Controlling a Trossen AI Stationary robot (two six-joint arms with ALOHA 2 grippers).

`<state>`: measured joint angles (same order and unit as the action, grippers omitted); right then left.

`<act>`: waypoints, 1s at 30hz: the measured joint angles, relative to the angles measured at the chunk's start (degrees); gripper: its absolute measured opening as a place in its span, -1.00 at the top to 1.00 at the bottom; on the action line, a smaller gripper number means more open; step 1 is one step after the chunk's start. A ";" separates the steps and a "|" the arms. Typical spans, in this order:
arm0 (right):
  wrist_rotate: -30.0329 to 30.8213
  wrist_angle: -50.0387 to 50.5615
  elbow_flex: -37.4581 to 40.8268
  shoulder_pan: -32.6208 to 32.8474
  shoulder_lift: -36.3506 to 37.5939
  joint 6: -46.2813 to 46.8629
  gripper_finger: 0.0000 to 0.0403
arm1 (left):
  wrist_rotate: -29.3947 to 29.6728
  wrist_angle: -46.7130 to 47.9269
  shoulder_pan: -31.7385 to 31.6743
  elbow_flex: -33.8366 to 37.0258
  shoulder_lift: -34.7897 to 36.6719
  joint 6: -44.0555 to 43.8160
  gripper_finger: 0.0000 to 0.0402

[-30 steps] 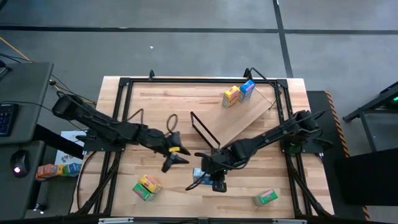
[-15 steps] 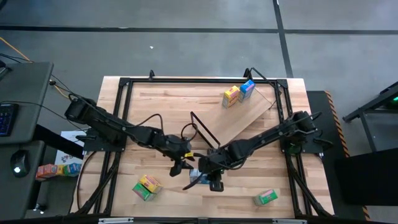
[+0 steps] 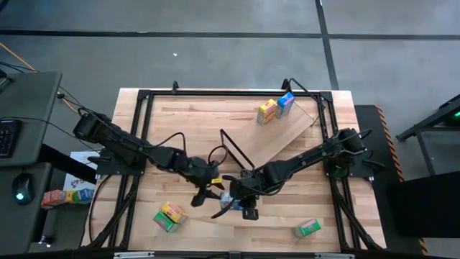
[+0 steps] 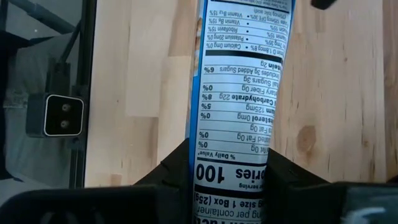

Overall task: Stack cereal on shelf
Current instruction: Put the blue cereal box on the shelf aligned with the blue cereal box

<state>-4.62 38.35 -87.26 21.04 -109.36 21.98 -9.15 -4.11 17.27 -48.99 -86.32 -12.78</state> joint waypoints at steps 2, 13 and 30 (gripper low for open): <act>0.00 0.00 0.00 0.00 0.00 -0.05 0.53 | 0.00 0.01 0.32 0.00 0.00 1.68 0.09; 0.15 -0.63 0.00 -0.42 0.00 -0.53 0.53 | 1.50 -0.14 0.27 0.00 -0.02 3.52 -0.10; 2.91 -0.16 0.00 -0.94 0.00 -1.51 0.53 | 0.44 -0.32 0.27 0.02 -0.04 -0.04 -0.53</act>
<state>-1.71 38.19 -87.26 20.09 -109.36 20.48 -8.71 -4.43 17.54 -48.97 -86.37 -12.82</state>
